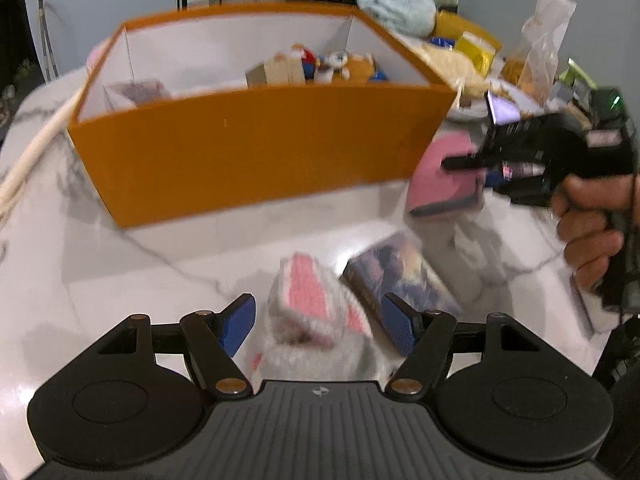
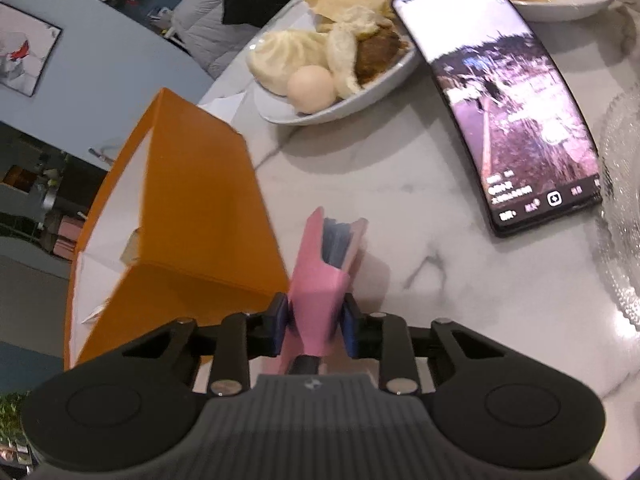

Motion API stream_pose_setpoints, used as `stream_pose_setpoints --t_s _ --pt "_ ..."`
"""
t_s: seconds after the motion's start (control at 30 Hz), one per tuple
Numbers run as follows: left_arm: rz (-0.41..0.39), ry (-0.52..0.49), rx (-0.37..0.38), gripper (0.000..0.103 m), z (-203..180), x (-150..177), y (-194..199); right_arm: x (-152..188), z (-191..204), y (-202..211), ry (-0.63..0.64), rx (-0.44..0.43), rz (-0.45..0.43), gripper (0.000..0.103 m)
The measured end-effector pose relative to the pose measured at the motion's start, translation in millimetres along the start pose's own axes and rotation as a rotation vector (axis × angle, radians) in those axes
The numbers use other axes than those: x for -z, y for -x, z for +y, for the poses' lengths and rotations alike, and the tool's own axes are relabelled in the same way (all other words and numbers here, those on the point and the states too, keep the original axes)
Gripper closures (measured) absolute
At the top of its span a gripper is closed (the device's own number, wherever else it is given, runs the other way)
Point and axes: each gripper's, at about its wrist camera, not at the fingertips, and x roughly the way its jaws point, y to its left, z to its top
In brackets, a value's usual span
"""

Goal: Organize objects
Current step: 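Grasp the crochet bunny with left gripper while right gripper grasps the pink phone case, then lift and carry the bunny and phone case over the orange box with both grippers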

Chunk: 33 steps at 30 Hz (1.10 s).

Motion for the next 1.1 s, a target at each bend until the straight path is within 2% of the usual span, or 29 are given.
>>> stream_pose_setpoints --t_s 0.17,0.57,0.73,0.77,0.9,1.1 --pt "0.064 0.01 0.024 0.021 5 9 -14 3 6 2 0.032 0.006 0.009 0.078" --pt "0.098 0.034 0.075 0.019 10 5 -37 8 8 -12 0.038 0.012 0.055 0.074" --pt "0.089 0.02 0.07 0.02 8 4 -41 7 9 -20 0.047 0.001 0.073 0.073" --pt "0.082 0.026 0.069 0.021 9 4 -41 7 7 -22 0.04 -0.003 0.078 0.073" --pt "0.071 0.054 0.068 0.036 12 1 -37 5 10 -19 0.059 0.0 0.081 0.076" --pt "0.041 0.037 0.074 0.038 12 0 -25 4 12 0 0.056 -0.023 0.068 0.078"
